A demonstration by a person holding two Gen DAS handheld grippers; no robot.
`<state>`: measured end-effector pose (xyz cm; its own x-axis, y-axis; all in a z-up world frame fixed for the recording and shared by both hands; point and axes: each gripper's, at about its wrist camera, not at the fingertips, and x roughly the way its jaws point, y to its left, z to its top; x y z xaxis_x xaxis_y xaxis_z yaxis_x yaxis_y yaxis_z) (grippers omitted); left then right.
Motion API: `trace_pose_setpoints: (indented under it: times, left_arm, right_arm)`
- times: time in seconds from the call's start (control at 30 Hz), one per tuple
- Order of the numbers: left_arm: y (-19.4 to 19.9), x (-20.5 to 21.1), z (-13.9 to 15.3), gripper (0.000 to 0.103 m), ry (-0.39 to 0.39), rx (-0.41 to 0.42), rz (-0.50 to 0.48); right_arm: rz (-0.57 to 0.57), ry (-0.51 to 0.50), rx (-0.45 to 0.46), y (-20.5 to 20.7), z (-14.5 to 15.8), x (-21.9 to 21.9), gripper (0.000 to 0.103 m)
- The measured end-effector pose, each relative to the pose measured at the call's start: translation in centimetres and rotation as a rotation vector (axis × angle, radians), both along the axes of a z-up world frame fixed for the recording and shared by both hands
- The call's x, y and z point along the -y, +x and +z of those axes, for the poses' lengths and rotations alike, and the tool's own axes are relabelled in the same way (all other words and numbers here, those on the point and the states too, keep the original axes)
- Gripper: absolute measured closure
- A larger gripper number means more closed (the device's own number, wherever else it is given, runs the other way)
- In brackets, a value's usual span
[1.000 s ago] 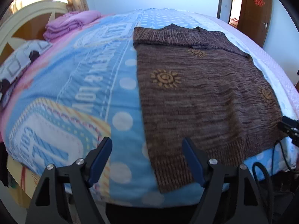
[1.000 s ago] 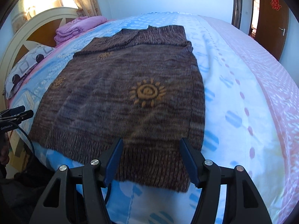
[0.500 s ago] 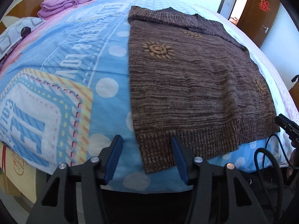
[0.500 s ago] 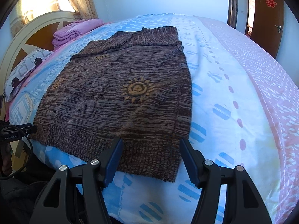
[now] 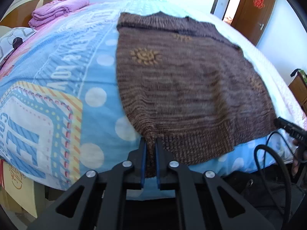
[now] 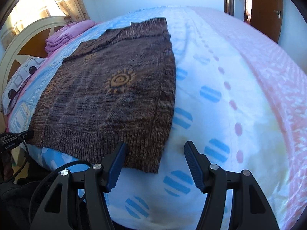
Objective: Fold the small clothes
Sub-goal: 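Grasp the sweater hem with the left gripper while the right gripper grasps it too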
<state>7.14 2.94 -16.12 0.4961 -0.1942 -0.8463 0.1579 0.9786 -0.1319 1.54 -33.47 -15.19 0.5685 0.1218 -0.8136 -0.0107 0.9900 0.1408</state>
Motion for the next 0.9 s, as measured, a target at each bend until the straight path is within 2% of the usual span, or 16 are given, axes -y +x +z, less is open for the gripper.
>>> trace_pose_setpoints:
  times: [0.17,0.23,0.27,0.3,0.43,0.53,0.63,0.8,0.9]
  left_arm:
    - [-0.1,-1.4,1.9,0.094,-0.035,0.064,0.01]
    - [0.0,-1.4,2.0,0.094,-0.04,0.075,-0.002]
    - [0.0,-1.4,2.0,0.095,-0.042,0.074,-0.005]
    - [0.0,-1.5,2.0,0.095,-0.047,0.074,-0.008]
    - [0.0,-3.0,4.1,0.095,-0.096,0.128,0.014]
    - [-0.2,-4.1,6.2,0.095,-0.148,0.168,0.032]
    - [-0.6,-4.1,7.4,0.095,-0.158,0.203,0.024]
    - [0.0,-3.8,6.7,0.095,-0.16,0.182,0.018]
    - [0.8,-3.9,6.4,0.095,-0.165,0.165,0.023]
  right_arm:
    - [0.025,0.041,0.005,0.0,-0.3,-0.2,0.041]
    - [0.034,-0.003,0.007,0.0,-0.5,-0.6,0.06]
    - [0.041,0.015,0.009,0.0,-0.3,-0.5,0.079]
    - [0.05,0.071,0.007,0.0,-0.1,-0.2,0.093]
    - [0.037,0.135,0.092,-0.8,2.2,0.8,0.094]
    - [0.035,0.223,0.168,-1.5,4.2,1.6,0.094]
    - [0.033,0.297,0.215,-2.2,5.3,2.2,0.094]
    - [-0.005,0.371,0.173,-1.6,4.2,3.2,0.094]
    - [0.0,0.398,0.184,-1.5,5.0,3.1,0.094]
